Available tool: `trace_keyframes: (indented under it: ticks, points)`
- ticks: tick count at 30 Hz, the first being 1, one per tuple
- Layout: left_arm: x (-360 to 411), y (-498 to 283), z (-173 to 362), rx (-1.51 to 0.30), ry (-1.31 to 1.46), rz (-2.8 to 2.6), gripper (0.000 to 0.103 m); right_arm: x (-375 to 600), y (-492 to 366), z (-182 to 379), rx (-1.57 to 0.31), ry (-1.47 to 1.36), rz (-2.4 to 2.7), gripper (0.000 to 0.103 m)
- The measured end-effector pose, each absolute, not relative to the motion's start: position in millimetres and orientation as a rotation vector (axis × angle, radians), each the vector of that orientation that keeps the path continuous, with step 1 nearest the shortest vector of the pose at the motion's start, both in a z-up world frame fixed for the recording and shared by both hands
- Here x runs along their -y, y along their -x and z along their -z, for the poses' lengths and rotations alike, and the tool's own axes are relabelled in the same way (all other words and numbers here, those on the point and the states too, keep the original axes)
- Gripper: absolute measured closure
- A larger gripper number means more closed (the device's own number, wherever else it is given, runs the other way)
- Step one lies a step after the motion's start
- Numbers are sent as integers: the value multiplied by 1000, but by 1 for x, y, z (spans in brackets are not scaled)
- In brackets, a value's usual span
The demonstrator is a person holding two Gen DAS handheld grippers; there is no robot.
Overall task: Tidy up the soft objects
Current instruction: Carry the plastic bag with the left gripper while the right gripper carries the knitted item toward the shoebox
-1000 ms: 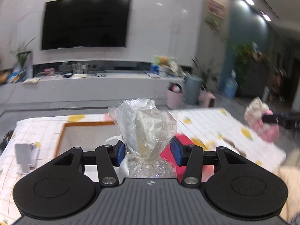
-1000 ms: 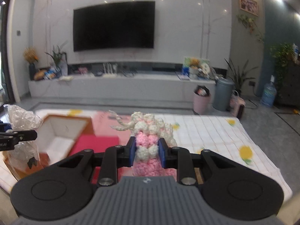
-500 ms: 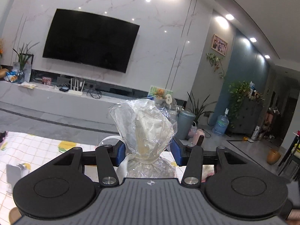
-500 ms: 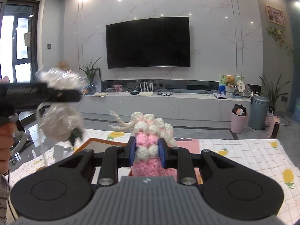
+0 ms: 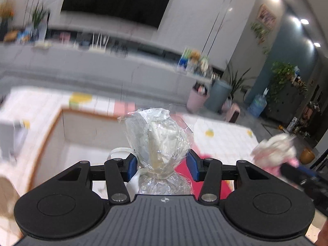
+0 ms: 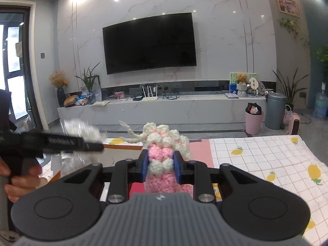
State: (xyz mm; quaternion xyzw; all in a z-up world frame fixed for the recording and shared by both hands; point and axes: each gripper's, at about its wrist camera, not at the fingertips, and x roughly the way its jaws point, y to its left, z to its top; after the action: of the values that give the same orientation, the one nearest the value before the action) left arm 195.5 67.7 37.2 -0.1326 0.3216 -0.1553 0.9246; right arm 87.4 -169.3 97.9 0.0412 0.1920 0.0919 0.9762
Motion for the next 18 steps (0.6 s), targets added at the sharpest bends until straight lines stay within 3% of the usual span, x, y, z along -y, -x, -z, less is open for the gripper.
trace_keyframes:
  ticks: [5, 13, 18]
  points:
    - [-66, -209, -2, -847, 206, 292, 47, 169, -84, -91, -385, -66, -181, 78]
    - [-61, -215, 22, -988, 116, 315, 47, 163, -85, -84, -417, -60, -208, 78]
    - [-55, -209, 24, -1010, 71, 277, 35, 155, -84, -81, -432, -54, -231, 78]
